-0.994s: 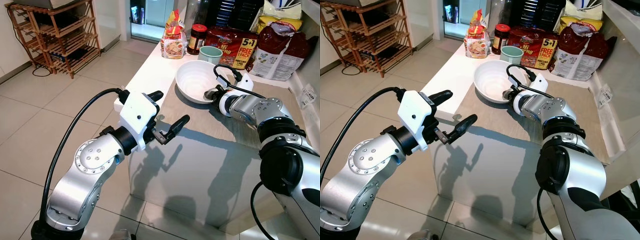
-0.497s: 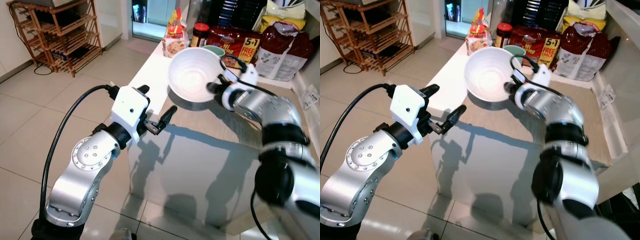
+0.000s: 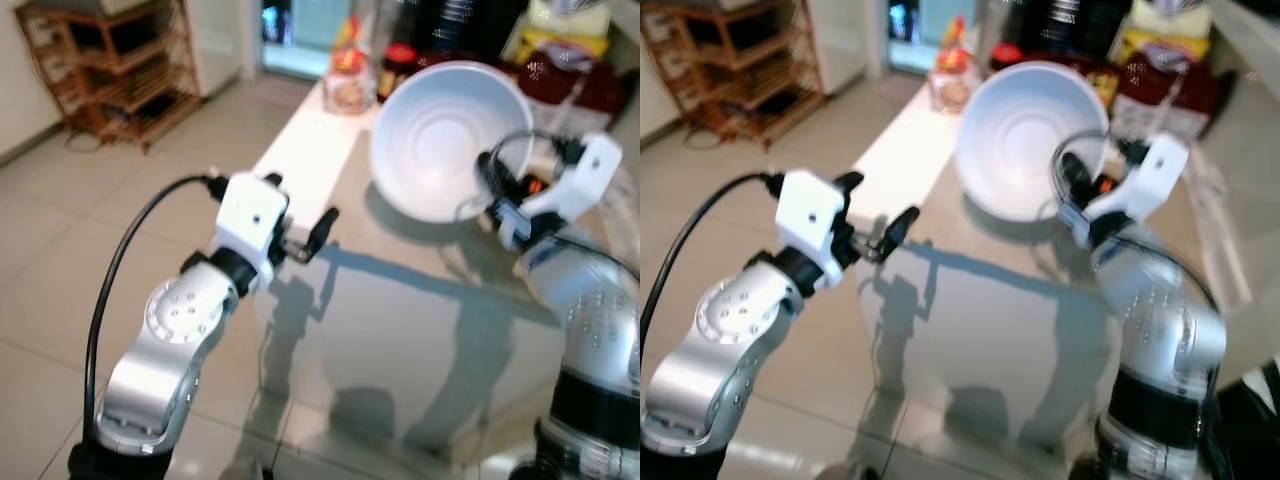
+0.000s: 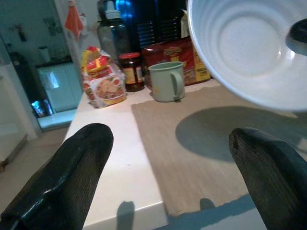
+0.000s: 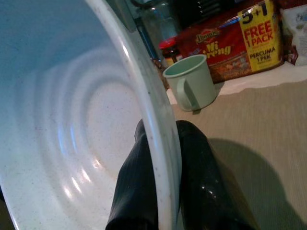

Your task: Setting the table

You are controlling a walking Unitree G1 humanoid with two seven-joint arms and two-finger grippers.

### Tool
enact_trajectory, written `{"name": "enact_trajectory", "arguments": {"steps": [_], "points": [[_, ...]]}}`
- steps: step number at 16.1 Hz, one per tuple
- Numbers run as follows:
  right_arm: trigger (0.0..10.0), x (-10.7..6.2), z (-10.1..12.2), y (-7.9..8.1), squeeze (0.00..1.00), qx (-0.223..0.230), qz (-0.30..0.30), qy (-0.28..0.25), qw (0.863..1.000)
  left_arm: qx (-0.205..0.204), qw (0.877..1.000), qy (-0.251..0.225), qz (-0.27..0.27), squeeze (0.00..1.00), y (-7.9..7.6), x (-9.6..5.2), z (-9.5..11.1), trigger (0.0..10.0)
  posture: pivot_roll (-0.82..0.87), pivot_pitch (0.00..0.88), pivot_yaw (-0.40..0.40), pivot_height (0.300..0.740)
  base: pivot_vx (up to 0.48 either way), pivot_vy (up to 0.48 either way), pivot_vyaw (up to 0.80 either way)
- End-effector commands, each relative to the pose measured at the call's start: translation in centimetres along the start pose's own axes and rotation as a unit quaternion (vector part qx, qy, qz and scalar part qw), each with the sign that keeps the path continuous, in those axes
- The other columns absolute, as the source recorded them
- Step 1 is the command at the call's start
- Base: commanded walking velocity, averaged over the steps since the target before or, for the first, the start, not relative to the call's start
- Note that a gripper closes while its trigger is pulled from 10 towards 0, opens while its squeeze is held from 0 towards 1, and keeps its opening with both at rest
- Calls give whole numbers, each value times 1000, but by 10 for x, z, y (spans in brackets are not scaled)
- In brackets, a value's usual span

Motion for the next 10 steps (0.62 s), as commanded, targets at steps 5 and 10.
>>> {"name": "enact_trajectory", "arguments": {"steps": [5, 10], "points": [[10000, -17, 7, 4, 0, -55, -24, -52, 997, -3, 1000, 3, -2, 0, -4, 4, -2, 10000, 72, 25, -48, 740, -297, 0, 0], [10000, -24, -16, -11, 0, -175, -69, -28, 982, -2, 1000, 19, 22, 0, 2, 7, -11, 10000, 66, 30, -47, 740, -108, 0, 0]]}}
Point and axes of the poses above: a point about 5 cm out from each wrist's last joint towards the gripper, its own x axis pointing out of the wrist towards the gripper, its own z axis along the axis of the wrist's last joint, y = z × x, the point moved 4 cm from there along x, pointing out of the wrist towards the gripper, and after that the axes turned 3 degrees about -x, right-handed, at the moved point
